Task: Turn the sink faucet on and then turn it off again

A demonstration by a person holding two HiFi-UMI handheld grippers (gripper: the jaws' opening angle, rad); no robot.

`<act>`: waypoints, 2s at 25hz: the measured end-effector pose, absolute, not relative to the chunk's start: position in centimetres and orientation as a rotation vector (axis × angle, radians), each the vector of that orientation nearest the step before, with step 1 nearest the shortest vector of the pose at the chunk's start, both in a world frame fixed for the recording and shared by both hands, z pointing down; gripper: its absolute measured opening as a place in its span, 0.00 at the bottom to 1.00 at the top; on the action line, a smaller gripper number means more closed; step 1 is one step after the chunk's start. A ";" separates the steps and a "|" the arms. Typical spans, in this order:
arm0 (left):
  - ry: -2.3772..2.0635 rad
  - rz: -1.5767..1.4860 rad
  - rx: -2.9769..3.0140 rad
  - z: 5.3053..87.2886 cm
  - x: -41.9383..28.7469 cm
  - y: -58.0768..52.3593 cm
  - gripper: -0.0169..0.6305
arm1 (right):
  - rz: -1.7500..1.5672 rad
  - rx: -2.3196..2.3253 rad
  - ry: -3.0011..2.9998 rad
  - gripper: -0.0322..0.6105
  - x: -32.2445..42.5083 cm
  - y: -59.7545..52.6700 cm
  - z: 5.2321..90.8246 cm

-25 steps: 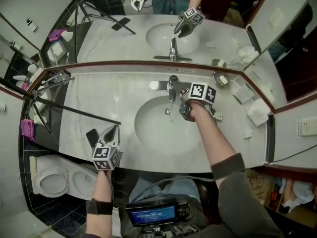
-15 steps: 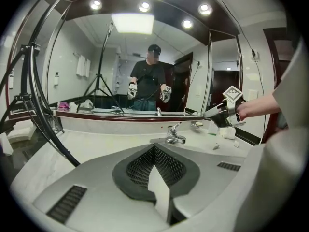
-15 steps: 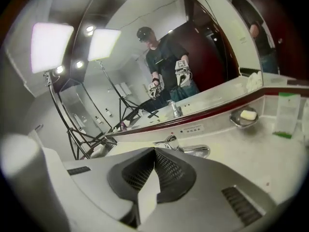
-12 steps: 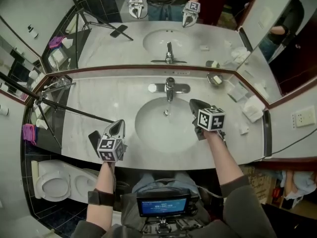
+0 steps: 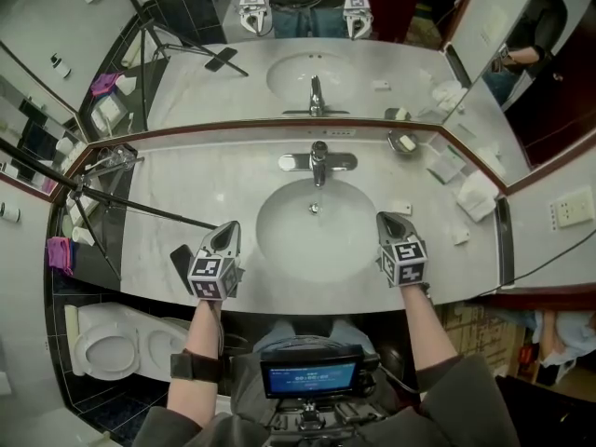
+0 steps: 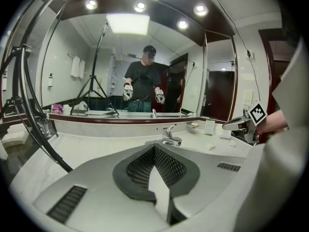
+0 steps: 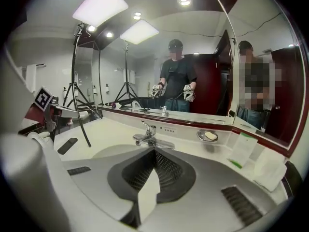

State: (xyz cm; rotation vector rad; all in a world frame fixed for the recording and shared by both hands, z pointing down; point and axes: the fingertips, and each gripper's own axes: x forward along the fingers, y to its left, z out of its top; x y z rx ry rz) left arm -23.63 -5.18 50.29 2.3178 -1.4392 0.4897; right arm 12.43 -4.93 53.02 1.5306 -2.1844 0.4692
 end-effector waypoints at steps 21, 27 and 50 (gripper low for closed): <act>-1.433 0.504 2.335 50.3 -23.1 -4.1 0.03 | 0.496 1.505 -2.150 0.08 13.9 -3.3 55.6; -1.440 0.510 2.323 50.6 -23.4 -4.0 0.03 | 0.329 1.410 -2.121 0.08 12.9 -4.1 55.6; -1.467 0.600 2.253 53.4 -23.7 -1.5 0.03 | -0.376 0.803 -2.123 0.34 1.1 -22.0 58.9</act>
